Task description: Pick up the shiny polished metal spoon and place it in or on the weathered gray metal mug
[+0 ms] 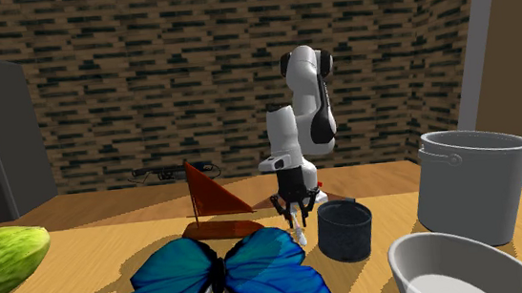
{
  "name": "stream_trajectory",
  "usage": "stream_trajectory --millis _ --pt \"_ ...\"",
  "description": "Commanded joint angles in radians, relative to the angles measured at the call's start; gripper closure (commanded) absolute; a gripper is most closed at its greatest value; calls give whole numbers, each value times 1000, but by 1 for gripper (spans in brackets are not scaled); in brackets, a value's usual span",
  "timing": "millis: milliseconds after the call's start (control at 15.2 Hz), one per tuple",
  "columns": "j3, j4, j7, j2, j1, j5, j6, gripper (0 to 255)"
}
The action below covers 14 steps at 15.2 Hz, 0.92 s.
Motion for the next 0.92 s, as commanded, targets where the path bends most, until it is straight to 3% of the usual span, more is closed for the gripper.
stream_trajectory --millis 0,462,858 --pt "0 0 0 0 0 0 0 255" --pt "0 0 0 0 0 0 0 255" --pt "6 37 32 -80 -22 -34 -116 255"
